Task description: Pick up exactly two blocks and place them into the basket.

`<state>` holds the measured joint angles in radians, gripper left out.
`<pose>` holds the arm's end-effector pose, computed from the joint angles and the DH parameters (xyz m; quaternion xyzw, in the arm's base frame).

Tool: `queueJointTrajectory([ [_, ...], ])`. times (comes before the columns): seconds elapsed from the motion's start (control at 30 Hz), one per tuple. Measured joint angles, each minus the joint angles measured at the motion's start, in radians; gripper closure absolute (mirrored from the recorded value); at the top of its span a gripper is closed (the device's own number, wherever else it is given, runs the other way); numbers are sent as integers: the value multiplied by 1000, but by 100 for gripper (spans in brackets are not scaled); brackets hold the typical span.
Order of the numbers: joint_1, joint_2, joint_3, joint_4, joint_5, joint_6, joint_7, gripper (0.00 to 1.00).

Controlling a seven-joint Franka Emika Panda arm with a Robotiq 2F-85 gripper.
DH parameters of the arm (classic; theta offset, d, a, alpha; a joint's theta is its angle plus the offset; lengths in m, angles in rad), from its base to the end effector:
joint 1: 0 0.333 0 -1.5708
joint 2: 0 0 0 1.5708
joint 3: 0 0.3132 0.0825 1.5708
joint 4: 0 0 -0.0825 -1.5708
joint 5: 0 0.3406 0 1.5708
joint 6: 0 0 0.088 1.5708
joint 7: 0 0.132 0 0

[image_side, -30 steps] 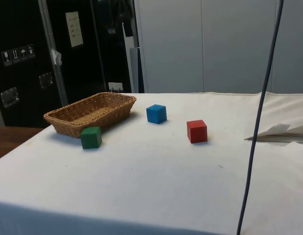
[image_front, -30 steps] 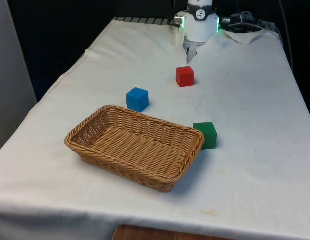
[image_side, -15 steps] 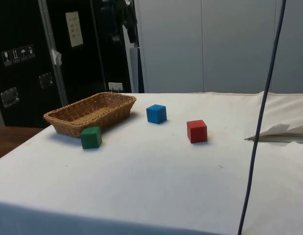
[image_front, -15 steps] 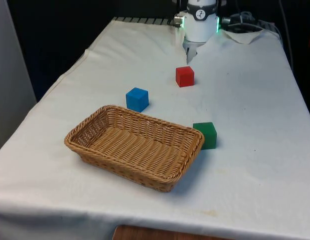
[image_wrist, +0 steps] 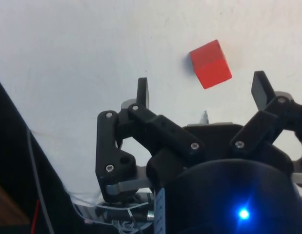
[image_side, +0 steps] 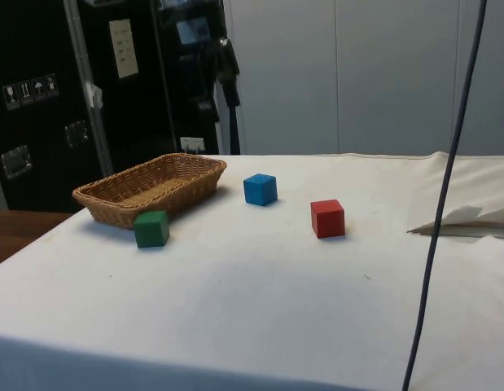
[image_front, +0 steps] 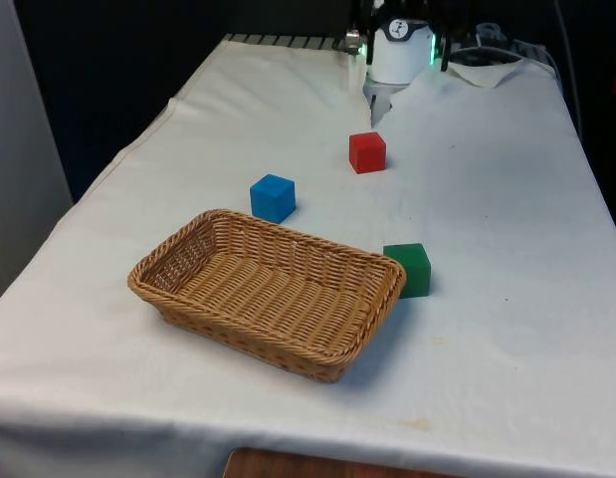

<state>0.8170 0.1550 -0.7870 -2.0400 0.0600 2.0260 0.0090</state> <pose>0.5170 0.0281 0.3754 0.9977 -0.0047 -0.0603 0.0299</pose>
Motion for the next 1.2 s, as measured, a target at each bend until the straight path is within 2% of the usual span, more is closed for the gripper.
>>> queueJointTrajectory([
  [0.43,0,-8,7,-128,0,138,3,0],
  [0.7,0,-42,10,-234,0,255,2,0],
  [0.87,0,-62,11,-281,0,306,1,0],
  [1.03,0,-90,12,-353,0,395,0,0],
  [1.1,0,-90,12,-353,0,395,0,0],
  [1.2,-2,-101,12,-384,0,434,-2,0],
])
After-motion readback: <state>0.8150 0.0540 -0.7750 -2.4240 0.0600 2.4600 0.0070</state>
